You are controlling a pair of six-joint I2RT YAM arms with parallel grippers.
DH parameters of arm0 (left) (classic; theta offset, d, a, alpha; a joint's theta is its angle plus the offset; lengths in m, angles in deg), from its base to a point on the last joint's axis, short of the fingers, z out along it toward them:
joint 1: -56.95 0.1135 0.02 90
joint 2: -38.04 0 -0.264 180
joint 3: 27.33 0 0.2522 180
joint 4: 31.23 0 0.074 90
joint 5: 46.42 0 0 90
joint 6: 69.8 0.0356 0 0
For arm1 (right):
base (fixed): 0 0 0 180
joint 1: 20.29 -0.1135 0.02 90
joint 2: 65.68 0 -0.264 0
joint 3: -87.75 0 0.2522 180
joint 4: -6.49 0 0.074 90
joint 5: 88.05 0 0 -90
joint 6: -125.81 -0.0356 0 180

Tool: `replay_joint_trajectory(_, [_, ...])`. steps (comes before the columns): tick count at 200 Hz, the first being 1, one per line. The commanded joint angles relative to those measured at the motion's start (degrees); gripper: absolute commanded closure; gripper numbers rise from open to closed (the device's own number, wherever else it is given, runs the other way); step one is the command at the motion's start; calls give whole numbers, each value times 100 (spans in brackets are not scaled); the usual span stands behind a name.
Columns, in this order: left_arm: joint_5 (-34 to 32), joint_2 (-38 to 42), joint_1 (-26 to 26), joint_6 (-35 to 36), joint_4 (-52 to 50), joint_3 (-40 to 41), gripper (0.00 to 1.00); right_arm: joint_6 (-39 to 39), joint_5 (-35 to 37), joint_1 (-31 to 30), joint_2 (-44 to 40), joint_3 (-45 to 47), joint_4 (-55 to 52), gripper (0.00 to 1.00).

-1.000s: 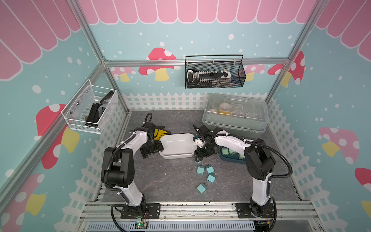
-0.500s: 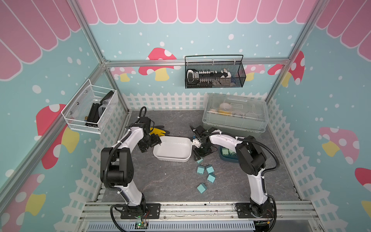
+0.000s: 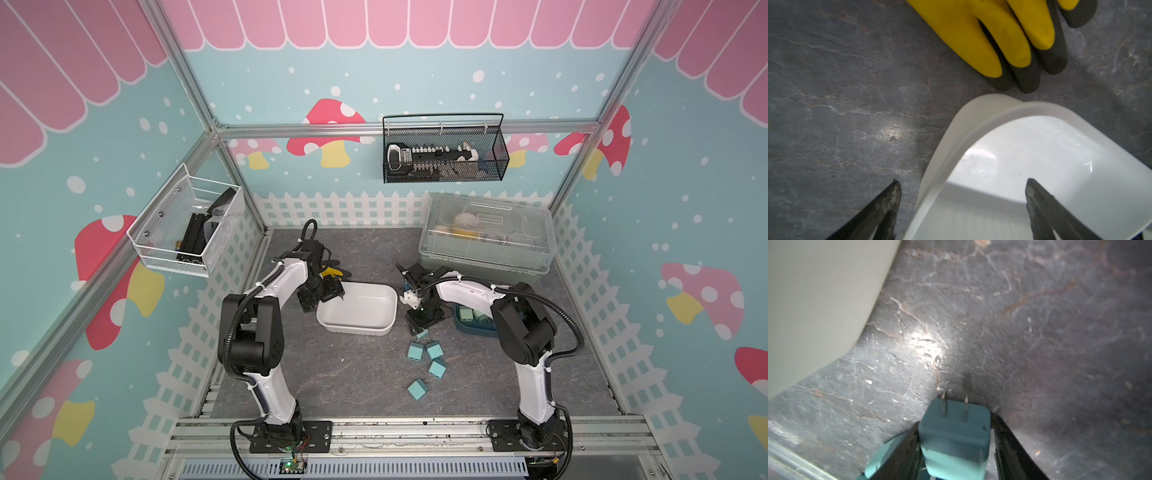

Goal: Place the plugs by color into the storage box
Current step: Adjust the storage box at the center of the board.

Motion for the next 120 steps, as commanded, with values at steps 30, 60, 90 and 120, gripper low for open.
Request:
replay_joint_trajectory(30, [33,-273,-177,-65,-13,-332,10,-73,173,-4,-42,283,-142,47])
replay_joint_trajectory(60, [135,-291,-209,-198,-77,-388,10,-97,264,5,-248,410,-183,60])
replay_joint_trajectory(90, [192,-213,-332,-386,-89,-365,11,-218,282,124,-569,708,-278,67])
replay_joint_trajectory(120, [240,-264,-541,-699,-250,-342,11,-325,244,345,-950,790,-399,69])
